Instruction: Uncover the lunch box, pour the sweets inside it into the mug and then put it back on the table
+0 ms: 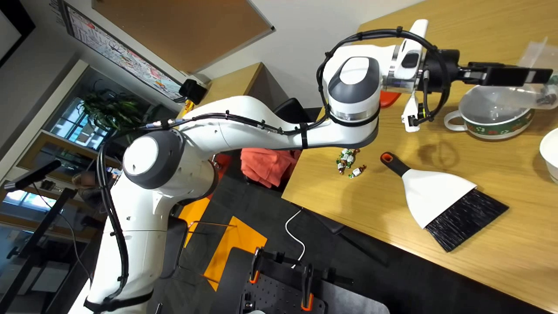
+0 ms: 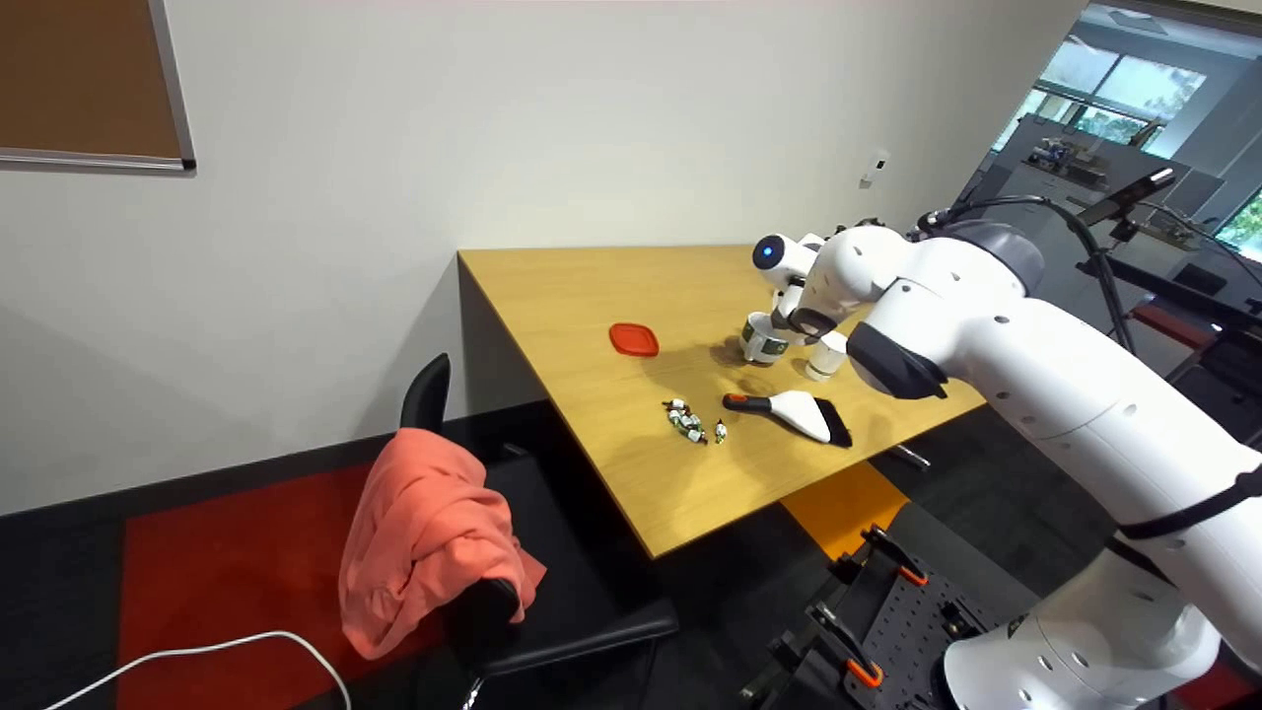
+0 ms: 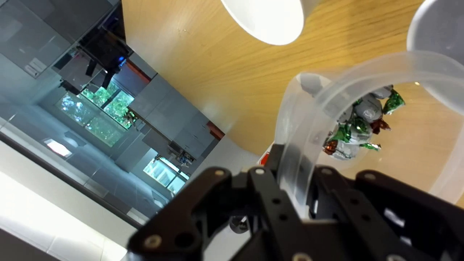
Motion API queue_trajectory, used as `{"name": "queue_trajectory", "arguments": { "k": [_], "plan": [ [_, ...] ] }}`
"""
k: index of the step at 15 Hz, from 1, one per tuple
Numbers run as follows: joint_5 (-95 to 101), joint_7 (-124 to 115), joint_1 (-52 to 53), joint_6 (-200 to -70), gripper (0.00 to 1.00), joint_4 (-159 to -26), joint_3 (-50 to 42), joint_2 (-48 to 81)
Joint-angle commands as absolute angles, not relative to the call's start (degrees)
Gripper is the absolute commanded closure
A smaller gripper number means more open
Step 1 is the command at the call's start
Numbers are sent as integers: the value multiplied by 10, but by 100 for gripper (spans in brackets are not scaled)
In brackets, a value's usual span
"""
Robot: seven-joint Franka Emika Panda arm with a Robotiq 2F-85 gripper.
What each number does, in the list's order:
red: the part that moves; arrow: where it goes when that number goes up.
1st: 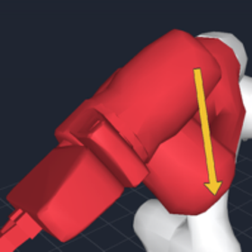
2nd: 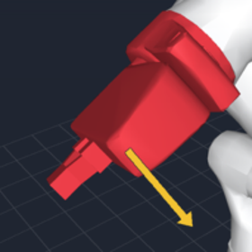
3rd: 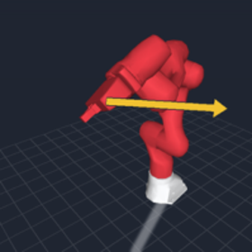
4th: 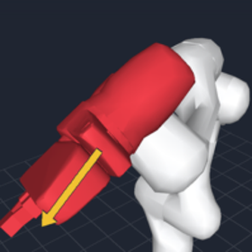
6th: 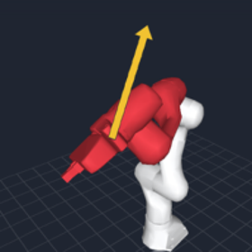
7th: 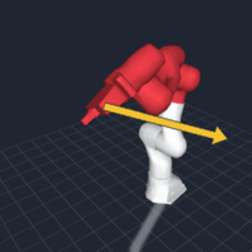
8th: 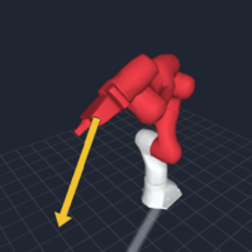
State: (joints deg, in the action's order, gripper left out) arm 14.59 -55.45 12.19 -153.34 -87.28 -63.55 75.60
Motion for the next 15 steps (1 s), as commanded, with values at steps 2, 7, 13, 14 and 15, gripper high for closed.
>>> {"name": "queue_trajectory", "arguments": {
  "k": [2, 7, 13, 14, 15],
  "plan": [
    [173, -554, 150, -1526, 98, -865, -677, 801],
    [182, -541, 168, -1523, 98, -868, -698, 830],
    [239, -560, 185, -1521, 98, -881, -715, 841],
    [260, -562, 188, -1524, 98, -884, -718, 844],
    [286, -567, 190, -1526, 98, -886, -719, 844]
  ]
}}
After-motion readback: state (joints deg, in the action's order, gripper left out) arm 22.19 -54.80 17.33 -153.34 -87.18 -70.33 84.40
